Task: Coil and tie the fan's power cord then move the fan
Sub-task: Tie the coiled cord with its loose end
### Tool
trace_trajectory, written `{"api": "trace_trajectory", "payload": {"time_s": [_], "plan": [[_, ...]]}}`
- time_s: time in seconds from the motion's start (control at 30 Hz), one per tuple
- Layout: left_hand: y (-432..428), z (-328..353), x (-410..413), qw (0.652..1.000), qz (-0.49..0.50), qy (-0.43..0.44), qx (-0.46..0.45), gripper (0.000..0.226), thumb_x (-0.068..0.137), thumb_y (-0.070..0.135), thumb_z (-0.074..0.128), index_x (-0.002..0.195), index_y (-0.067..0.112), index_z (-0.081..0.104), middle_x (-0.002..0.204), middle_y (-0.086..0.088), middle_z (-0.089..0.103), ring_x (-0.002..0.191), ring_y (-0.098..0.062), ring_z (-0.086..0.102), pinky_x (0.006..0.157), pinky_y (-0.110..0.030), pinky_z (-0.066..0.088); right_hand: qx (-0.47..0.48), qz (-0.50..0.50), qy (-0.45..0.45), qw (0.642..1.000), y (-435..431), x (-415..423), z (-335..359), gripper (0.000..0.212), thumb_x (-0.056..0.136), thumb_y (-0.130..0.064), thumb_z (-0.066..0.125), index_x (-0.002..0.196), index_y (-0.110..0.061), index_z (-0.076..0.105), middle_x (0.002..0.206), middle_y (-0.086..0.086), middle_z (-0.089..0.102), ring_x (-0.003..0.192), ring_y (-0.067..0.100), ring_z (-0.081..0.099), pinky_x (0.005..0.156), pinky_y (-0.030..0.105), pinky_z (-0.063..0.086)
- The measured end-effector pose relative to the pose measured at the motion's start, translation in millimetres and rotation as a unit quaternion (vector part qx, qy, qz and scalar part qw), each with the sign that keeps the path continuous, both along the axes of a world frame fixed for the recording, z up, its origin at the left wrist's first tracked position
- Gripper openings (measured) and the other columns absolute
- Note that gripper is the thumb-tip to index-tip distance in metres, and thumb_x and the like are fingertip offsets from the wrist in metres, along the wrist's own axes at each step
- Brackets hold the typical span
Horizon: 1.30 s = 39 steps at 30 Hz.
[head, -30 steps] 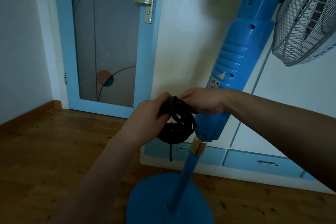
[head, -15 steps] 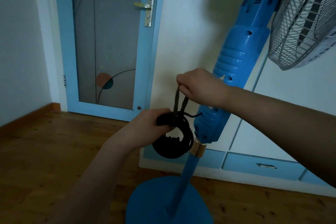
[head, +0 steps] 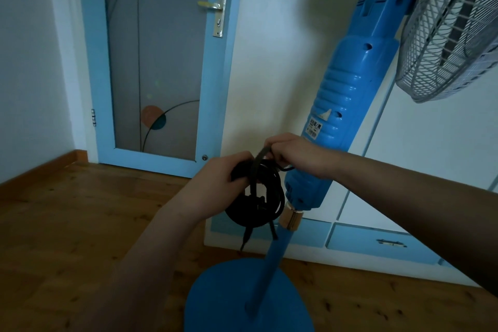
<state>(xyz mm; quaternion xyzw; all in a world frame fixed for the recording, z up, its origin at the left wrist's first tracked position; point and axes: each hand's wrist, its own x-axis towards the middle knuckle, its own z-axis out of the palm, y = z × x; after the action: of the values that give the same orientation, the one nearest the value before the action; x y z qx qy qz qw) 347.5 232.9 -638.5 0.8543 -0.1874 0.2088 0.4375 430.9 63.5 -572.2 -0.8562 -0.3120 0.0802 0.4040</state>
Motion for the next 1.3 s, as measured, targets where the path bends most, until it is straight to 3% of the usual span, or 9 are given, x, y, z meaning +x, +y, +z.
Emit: {"api": "trace_trajectory", "payload": {"time_s": [0.17, 0.23, 0.37, 0.53, 0.77, 0.9, 1.1, 1.23, 1.3], "plan": [[1.3, 3.0, -2.2, 1.000, -0.006, 0.016, 0.015, 0.017, 0.093, 0.013, 0.055, 0.098, 0.024, 0.067, 0.078, 0.004, 0.070, 0.069, -0.012, 0.066, 0.058, -0.030, 0.051, -0.054, 0.102, 0.152, 0.982, -3.1, -0.1, 7.2, 0.021, 0.073, -0.016, 0.045, 0.081, -0.007, 0.062, 0.072, -0.003, 0.066, 0.066, 0.005, 0.060, 0.064, 0.015, 0.047], [2.7, 1.7, -1.3, 1.000, -0.002, 0.013, 0.013, 0.017, 0.093, 0.013, 0.055, 0.100, 0.023, 0.067, 0.076, 0.005, 0.068, 0.066, -0.006, 0.064, 0.052, -0.019, 0.045, -0.071, 0.108, 0.151, 0.980, -5.1, 3.1, 10.8, 0.029, 0.079, -0.013, 0.043, 0.097, 0.000, 0.061, 0.082, 0.002, 0.064, 0.075, 0.010, 0.057, 0.072, 0.021, 0.045], [3.6, -1.5, 2.2, 1.000, 0.024, 0.004, -0.005, 0.022, 0.093, 0.007, 0.054, 0.095, 0.026, 0.064, 0.068, 0.007, 0.063, 0.057, -0.001, 0.058, 0.049, -0.010, 0.040, 0.034, 0.022, -0.004, 0.999, -9.4, -2.2, 6.0, 0.031, 0.089, 0.007, 0.040, 0.100, -0.001, 0.068, 0.091, 0.008, 0.070, 0.080, 0.006, 0.065, 0.081, 0.023, 0.052], [4.6, -3.6, 4.9, 0.999, 0.037, -0.001, -0.008, 0.017, 0.096, 0.011, 0.055, 0.095, 0.025, 0.064, 0.071, 0.001, 0.064, 0.059, -0.002, 0.059, 0.050, -0.010, 0.041, 0.104, -0.114, -0.294, 0.943, -49.2, -26.2, -46.4, 0.027, 0.083, 0.012, 0.051, 0.075, -0.010, 0.063, 0.081, 0.011, 0.065, 0.080, 0.020, 0.061, 0.072, 0.031, 0.050], [-2.1, -2.6, 4.0, 1.000, 0.019, 0.003, -0.010, 0.018, 0.095, 0.009, 0.055, 0.094, 0.023, 0.065, 0.069, 0.004, 0.063, 0.058, -0.002, 0.059, 0.050, -0.011, 0.043, 0.090, -0.078, -0.339, 0.933, -32.3, -22.9, -34.2, 0.020, 0.099, -0.006, 0.053, 0.102, -0.011, 0.072, 0.095, 0.003, 0.067, 0.090, 0.011, 0.062, 0.081, 0.022, 0.049], [-4.3, -2.2, 3.7, 1.000, 0.020, 0.007, -0.018, 0.016, 0.094, 0.010, 0.055, 0.098, 0.021, 0.065, 0.078, -0.003, 0.068, 0.067, -0.011, 0.065, 0.054, -0.021, 0.052, -0.052, -0.042, -0.389, 0.919, -14.1, -2.3, 5.0, 0.022, 0.098, -0.015, 0.059, 0.113, -0.014, 0.075, 0.109, 0.011, 0.057, 0.101, 0.019, 0.054, 0.091, 0.031, 0.044], [-2.2, -0.8, 1.5, 1.000, 0.027, 0.005, -0.011, 0.040, 0.094, 0.009, 0.056, 0.096, 0.048, 0.061, 0.083, 0.004, 0.071, 0.071, -0.008, 0.067, 0.060, -0.025, 0.057, -0.172, 0.063, -0.229, 0.956, -6.4, -3.1, 19.4, 0.026, 0.101, -0.025, 0.054, 0.120, -0.019, 0.072, 0.116, 0.003, 0.070, 0.110, 0.019, 0.063, 0.102, 0.039, 0.046], [-0.9, -1.7, 4.9, 0.999, 0.051, 0.006, 0.000, 0.022, 0.093, 0.007, 0.054, 0.104, 0.023, 0.064, 0.078, -0.003, 0.069, 0.065, -0.009, 0.065, 0.051, -0.025, 0.053, -0.216, 0.071, -0.067, 0.972, -17.2, -5.2, 19.4, 0.030, 0.104, -0.027, 0.042, 0.118, -0.018, 0.067, 0.124, -0.003, 0.066, 0.127, 0.018, 0.054, 0.105, 0.029, 0.043], [-1.7, -1.1, 5.5, 0.999, 0.050, -0.003, -0.003, 0.018, 0.093, 0.006, 0.055, 0.102, 0.019, 0.062, 0.074, -0.001, 0.066, 0.062, -0.004, 0.064, 0.046, -0.014, 0.046, -0.133, 0.059, 0.008, 0.989, -19.4, -7.1, 13.5, 0.032, 0.104, -0.027, 0.037, 0.115, -0.024, 0.066, 0.119, -0.011, 0.066, 0.127, 0.013, 0.055, 0.098, 0.019, 0.042]]}}
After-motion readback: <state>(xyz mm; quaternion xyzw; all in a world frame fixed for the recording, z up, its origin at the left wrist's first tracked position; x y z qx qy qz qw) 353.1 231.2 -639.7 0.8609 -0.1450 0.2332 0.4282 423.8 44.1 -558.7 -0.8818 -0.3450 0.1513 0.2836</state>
